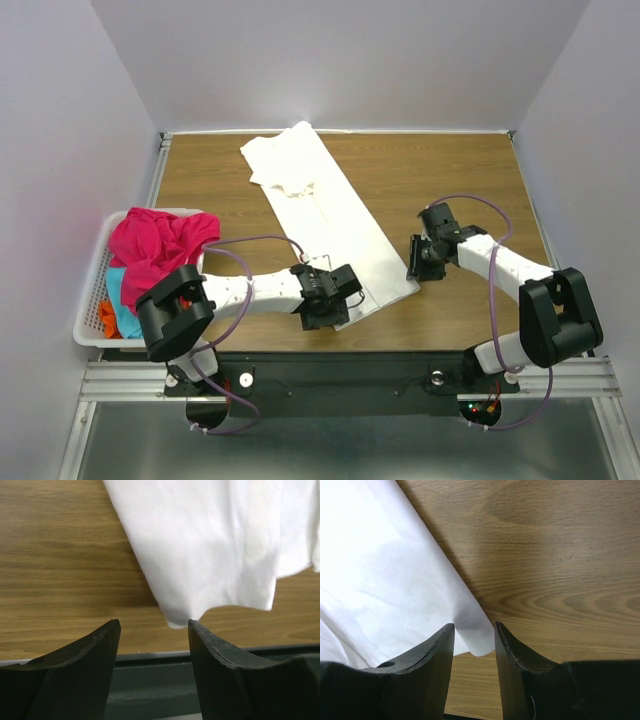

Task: Fold and stack the t-shirts
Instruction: Fold the tshirt

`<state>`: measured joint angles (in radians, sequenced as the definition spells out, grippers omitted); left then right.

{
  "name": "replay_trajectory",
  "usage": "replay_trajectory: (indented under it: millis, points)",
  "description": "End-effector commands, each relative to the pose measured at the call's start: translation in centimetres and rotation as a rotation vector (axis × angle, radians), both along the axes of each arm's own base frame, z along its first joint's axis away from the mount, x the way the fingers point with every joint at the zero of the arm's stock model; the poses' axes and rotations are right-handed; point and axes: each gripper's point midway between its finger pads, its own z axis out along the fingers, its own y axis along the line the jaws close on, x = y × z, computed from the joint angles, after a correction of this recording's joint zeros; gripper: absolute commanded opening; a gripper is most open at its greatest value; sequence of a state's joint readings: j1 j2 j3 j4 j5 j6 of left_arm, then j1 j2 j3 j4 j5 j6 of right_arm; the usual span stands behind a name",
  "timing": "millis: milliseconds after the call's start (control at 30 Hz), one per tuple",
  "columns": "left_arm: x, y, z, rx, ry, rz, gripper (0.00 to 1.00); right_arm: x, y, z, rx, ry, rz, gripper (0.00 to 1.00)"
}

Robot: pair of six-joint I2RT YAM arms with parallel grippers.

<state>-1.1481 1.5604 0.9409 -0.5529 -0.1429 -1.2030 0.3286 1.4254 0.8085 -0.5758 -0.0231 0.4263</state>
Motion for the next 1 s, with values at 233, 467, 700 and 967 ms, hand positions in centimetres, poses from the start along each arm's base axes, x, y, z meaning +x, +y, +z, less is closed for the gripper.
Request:
replay_trajectory:
  millis: [233, 467, 700, 967]
  points:
    - [0.5, 0.5, -3.0, 0.121, 0.019, -0.008, 0.61, 0.4, -0.2, -0.1, -0.017, -0.004, 0.011, 0.44]
    - [-1.2, 1.3, -5.1, 0.164, 0.101, -0.067, 0.49, -1.7, -0.5, -2.0, -0.026, 0.083, 0.000, 0.43]
    - [-1.9, 1.5, -6.4, 0.186, 0.142, -0.120, 0.36, -3.2, -1.4, -3.7, -0.070, 0.153, -0.001, 0.43]
    - [-2.0, 3.1, -6.3, 0.247, 0.134, -0.187, 0.00, -3.4, -0.9, -3.5, -0.047, 0.179, 0.016, 0.01]
